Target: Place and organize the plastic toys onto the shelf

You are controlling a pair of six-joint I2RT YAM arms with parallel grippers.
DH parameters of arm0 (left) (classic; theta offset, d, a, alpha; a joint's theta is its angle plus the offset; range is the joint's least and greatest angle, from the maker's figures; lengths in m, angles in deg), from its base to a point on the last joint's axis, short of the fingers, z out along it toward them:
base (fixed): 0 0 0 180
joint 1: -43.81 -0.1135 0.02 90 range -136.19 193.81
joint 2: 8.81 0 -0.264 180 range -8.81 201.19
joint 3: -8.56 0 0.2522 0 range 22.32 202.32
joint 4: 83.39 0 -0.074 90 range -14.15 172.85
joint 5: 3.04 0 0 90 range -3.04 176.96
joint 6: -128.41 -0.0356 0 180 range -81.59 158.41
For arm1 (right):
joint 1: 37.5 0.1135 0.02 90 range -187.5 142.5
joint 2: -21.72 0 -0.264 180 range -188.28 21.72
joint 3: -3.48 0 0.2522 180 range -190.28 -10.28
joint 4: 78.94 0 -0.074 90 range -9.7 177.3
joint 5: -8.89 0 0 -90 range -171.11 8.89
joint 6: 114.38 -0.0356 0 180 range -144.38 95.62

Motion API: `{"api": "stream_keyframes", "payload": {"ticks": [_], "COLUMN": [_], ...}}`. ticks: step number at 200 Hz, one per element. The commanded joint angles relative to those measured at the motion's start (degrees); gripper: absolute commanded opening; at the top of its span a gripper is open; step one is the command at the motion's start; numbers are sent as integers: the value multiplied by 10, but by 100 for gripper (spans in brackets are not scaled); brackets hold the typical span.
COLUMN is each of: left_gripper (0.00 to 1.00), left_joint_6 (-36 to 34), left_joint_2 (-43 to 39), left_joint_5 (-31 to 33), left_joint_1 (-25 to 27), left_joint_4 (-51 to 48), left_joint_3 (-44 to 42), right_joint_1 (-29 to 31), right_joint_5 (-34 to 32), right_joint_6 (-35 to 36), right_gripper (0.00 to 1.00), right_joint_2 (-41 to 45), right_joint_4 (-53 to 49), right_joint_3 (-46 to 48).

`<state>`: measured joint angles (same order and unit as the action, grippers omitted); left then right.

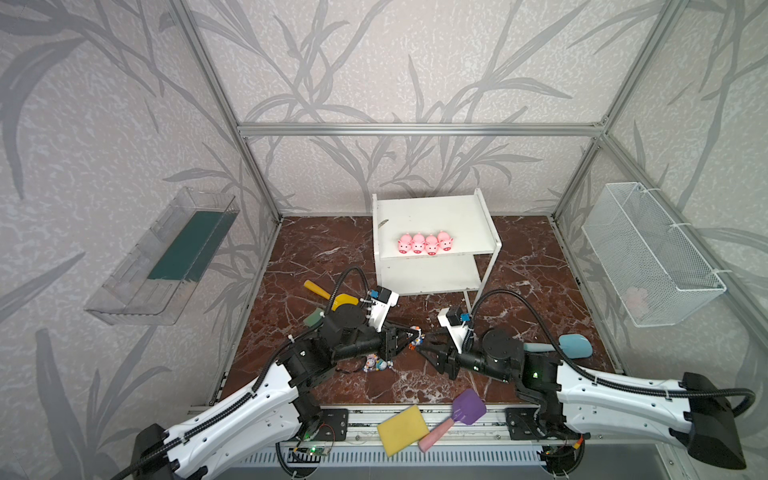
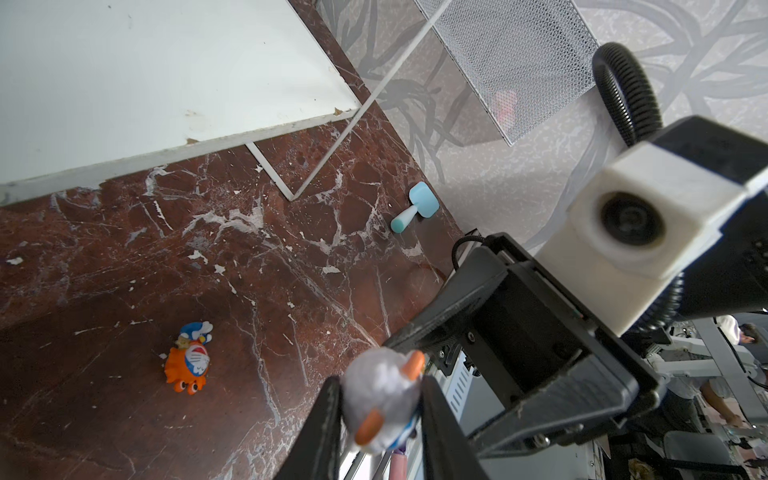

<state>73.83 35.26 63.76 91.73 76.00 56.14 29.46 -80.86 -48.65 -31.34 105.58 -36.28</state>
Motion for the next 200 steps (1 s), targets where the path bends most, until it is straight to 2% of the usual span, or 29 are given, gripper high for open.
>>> {"api": "stream_keyframes", "payload": {"ticks": [1, 33, 75, 109, 114, 118, 168, 200], "left_gripper": [27, 27, 25, 24, 24, 24, 24, 24], "left_joint_6": [-20, -59, -136, -196, -203, -209, -241, -259], "left_joint_2": [-3, 15, 104, 198, 212, 222, 348, 411], "left_joint_5": [27, 74, 190, 298, 314, 325, 366, 392], "left_joint_1": [5, 35, 121, 187, 192, 198, 208, 208], "left_joint_4": [16, 11, 31, 111, 123, 133, 279, 321], "left_joint_3": [29, 57, 118, 154, 158, 163, 185, 216], "right_joint_1": [0, 1, 0, 0, 0, 0, 0, 0], "right_joint_5": [-20, -81, -249, -353, -360, -366, -399, -402], "right_joint_6": [-2, 7, -17, -52, -54, -56, -78, -79], "right_gripper": [52, 60, 78, 88, 98, 99, 99, 99], "right_joint_2": [27, 101, 271, 379, 389, 395, 426, 432], "right_joint_4": [-19, -107, -391, -562, -585, -600, -630, -641], "right_joint_3": [9, 24, 6, -24, -28, -32, -44, -54]}}
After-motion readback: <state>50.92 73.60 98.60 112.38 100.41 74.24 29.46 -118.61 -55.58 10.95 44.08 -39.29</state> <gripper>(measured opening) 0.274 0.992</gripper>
